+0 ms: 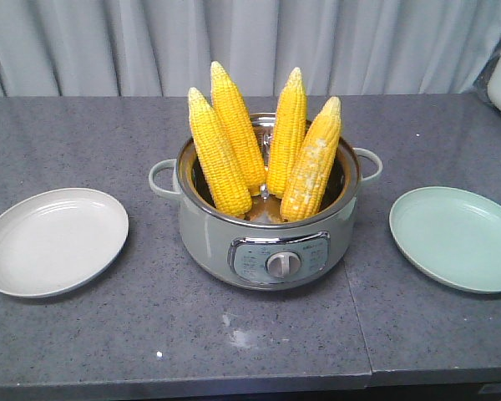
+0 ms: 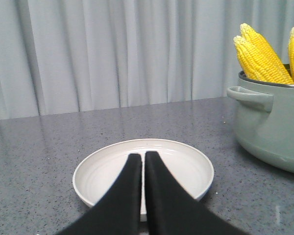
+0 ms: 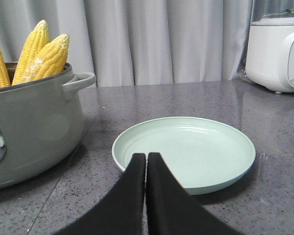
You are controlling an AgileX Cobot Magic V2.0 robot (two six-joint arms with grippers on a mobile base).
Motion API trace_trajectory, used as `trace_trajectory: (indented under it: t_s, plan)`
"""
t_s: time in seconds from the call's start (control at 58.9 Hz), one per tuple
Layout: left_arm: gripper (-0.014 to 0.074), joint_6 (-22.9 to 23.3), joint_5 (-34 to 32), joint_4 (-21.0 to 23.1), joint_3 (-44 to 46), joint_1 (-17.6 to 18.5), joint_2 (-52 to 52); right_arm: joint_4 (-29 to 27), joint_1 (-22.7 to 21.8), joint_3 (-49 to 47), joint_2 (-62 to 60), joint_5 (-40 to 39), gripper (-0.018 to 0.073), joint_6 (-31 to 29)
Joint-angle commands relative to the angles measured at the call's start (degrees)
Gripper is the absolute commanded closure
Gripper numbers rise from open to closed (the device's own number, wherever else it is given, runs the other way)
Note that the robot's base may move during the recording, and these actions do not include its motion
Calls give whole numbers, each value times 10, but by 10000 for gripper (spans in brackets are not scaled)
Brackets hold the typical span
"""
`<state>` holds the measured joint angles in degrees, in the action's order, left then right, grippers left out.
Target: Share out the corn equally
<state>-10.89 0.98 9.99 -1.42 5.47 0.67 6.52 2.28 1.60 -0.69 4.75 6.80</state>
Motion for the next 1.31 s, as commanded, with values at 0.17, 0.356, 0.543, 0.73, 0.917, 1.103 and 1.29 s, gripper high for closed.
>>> trace_trajectory:
  t_s: [0.17,0.356,0.543,0.73,0.917,1.103,1.29]
  plan:
    - [602,4,-41,6,13,5,8,5,-3,11,-3,-43,561,-5]
    - [602,4,-41,6,13,5,8,5,-3,11,-3,-43,561,-5]
    - [602,4,-41,6,13,5,8,5,-3,11,-3,-44,561,-5]
    - [602,4,-41,6,13,5,8,5,-3,11,-3,-44,561,-5]
    - [602,4,-45,6,13,5,8,5,-3,10,-3,-47,561,-5]
    - [602,33,-62,7,13,5,8,-76,-3,10,-3,-65,561,75]
    - [602,210,-85,12,18,5,8,-196,-3,10,-3,-65,561,170]
